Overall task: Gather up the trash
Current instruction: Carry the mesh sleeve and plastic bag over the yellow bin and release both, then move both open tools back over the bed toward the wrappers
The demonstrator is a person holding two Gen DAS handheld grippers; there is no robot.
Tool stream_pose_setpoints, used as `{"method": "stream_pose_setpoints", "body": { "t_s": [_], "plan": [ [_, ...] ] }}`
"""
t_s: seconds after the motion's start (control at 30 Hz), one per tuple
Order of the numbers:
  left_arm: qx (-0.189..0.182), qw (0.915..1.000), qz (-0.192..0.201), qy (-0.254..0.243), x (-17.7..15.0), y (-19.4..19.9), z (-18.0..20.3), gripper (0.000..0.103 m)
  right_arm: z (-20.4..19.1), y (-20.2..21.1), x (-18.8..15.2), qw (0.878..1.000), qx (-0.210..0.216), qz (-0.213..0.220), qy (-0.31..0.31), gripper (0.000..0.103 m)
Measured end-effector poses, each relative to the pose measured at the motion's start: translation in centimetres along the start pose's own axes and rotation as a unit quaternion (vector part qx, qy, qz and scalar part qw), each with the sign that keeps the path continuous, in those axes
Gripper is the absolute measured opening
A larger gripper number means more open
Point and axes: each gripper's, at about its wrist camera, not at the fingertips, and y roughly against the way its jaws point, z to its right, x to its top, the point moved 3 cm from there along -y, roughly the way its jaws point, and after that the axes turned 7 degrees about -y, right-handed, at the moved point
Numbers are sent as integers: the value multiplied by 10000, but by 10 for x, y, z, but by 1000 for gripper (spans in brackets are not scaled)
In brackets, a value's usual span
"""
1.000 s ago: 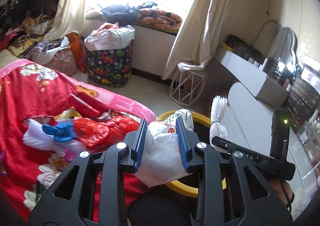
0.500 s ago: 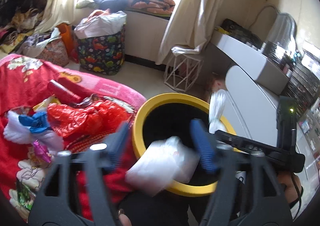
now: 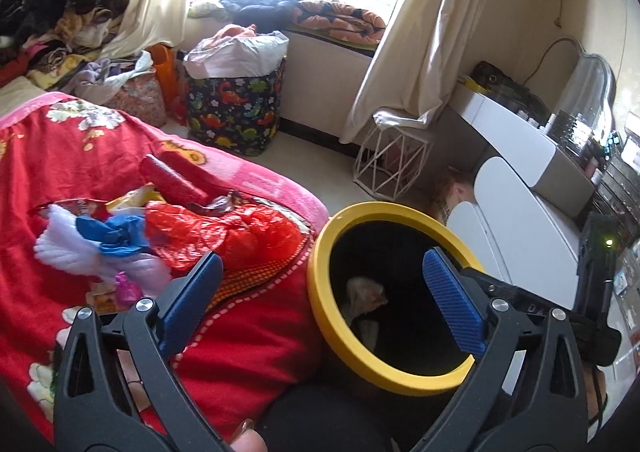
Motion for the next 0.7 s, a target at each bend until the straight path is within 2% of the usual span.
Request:
{"method": "stream_pose_setpoints", "body": {
  "t_s": [0.7],
  "plan": [
    [648, 9966, 404, 298, 6, 42, -57, 92, -74, 11, -23, 9950, 515, 250, 818, 63]
  ]
}}
